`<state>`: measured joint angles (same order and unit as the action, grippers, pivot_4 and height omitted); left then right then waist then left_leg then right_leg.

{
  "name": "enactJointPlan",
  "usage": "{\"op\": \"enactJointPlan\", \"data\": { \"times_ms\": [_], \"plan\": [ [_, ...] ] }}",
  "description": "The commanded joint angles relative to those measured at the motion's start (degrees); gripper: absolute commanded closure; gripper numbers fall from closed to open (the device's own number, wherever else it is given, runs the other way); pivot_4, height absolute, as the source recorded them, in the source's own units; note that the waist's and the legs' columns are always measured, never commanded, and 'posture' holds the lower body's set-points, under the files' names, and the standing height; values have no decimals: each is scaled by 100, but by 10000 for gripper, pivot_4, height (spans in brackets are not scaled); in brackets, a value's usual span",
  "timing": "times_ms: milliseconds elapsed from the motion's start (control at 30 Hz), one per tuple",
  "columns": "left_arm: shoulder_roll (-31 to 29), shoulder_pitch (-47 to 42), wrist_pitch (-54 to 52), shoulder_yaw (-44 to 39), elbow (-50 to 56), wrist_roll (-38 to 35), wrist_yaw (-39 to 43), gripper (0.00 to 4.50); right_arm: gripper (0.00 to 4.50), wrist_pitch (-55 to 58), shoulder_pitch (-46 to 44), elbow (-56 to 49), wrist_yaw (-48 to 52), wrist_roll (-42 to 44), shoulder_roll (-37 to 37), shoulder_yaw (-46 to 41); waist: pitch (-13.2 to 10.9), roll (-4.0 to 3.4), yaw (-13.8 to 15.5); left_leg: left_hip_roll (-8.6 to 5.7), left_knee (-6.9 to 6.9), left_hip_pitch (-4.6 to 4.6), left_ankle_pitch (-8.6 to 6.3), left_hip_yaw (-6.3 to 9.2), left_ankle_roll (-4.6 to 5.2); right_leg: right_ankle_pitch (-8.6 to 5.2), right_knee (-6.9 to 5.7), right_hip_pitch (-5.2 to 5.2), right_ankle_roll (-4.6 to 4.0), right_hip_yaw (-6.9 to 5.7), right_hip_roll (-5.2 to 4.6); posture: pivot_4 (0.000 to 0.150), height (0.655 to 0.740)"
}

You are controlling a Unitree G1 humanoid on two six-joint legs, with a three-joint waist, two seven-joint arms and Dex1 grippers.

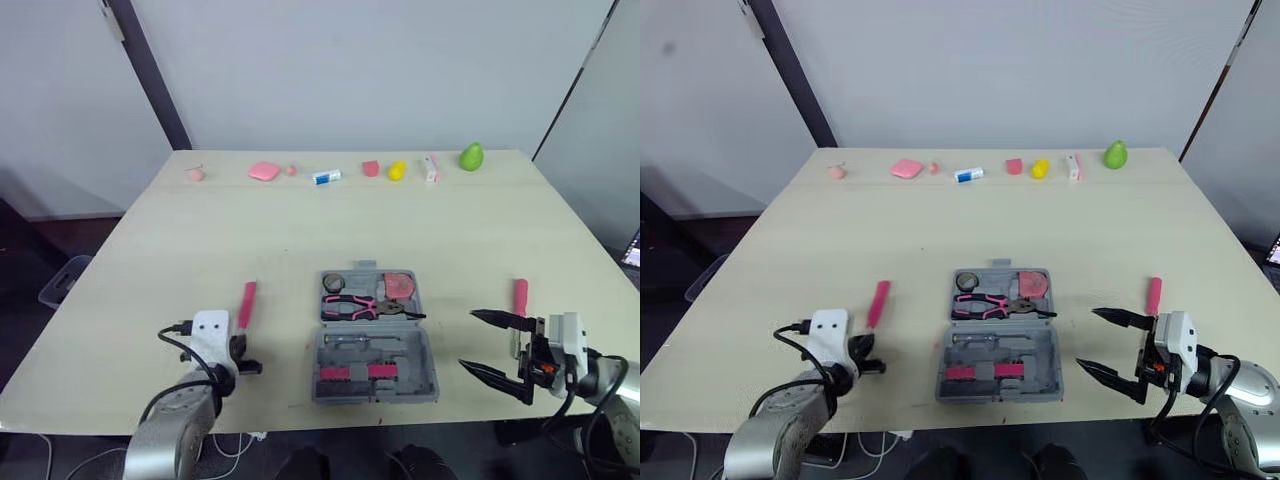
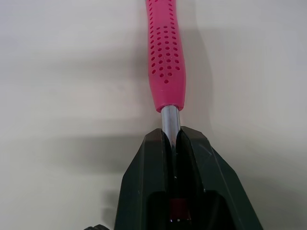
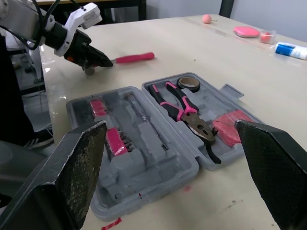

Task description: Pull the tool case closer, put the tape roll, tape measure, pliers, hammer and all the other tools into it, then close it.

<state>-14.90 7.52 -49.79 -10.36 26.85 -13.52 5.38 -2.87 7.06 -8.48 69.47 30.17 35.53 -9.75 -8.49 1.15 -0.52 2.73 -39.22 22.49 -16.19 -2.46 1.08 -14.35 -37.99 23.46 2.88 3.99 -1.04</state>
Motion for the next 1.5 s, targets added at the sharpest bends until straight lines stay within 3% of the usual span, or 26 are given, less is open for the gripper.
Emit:
{"op": "enactJointPlan", "data": {
  "times_ms": [33,367,567,600,633,667,700,933,1167,1333,1500],
  "plan": [
    [133,319,-143,393,672,-40,9,44028,0,-111,-57,-123,8,53,-18,-18,0,0,-13,0,0,-2,0,0,0,0,0,0,0,1,0,1500,7400],
    [298,717,-356,520,1142,-232,126,44028,0,-121,-60,-135,-3,14,-27,5,0,-1,-19,0,1,-3,0,8,0,-5,1,0,-8,6,2,1500,7400],
    [172,719,-738,171,1618,-535,254,16525,0,-99,-59,-213,-56,0,-55,36,-1,1,-21,0,0,-3,0,7,0,-8,1,0,-12,4,4,1500,7400],
    [-18,738,-843,69,1747,-595,379,12182,0,-91,-47,-235,-68,3,-57,39,-2,1,-21,0,1,-3,0,7,0,-8,1,1,-13,4,3,1500,7400],
    [-198,750,-935,-38,1844,-659,505,10597,0,-86,-38,-249,-72,7,-58,41,-2,2,-25,0,0,-2,0,7,0,-8,1,1,-12,4,3,1500,7400],
    [-387,755,-1025,-150,1915,-749,649,3736,0,-80,-30,-261,-77,8,-60,44,-3,1,-31,1,1,-3,0,8,0,-8,0,1,-13,4,5,1500,7400],
    [-572,755,-1092,-260,1966,-842,790,173,0,-78,-24,-266,-79,10,-60,46,-3,-2,-30,3,4,-6,0,9,0,-10,-1,2,-16,3,6,1500,7400],
    [-2329,489,-546,-643,1275,-1202,2449,173,0,-61,-131,-262,-73,5,-80,196,-6,-3,-17,3,2,-9,0,3,0,-14,1,1,-23,5,3,1500,7400],
    [-4294,-619,1946,276,-648,-843,5543,173,0,276,-241,-428,172,267,68,361,-19,-12,-11,3,5,-6,0,-27,-1,-16,4,6,-25,0,1,1500,7400],
    [-4665,-1677,3473,1128,-1902,-469,7209,173,0,676,-358,-652,413,551,315,392,-28,-12,-13,5,11,14,-1,-29,0,-16,11,25,-23,-1,5,1500,7400],
    [-4614,-2810,5143,1876,-3170,-90,8586,173,0,875,-461,-681,553,619,487,414,-31,-8,1,6,10,15,0,-26,1,-16,7,25,-23,-1,9,1500,7400]
  ]
}}
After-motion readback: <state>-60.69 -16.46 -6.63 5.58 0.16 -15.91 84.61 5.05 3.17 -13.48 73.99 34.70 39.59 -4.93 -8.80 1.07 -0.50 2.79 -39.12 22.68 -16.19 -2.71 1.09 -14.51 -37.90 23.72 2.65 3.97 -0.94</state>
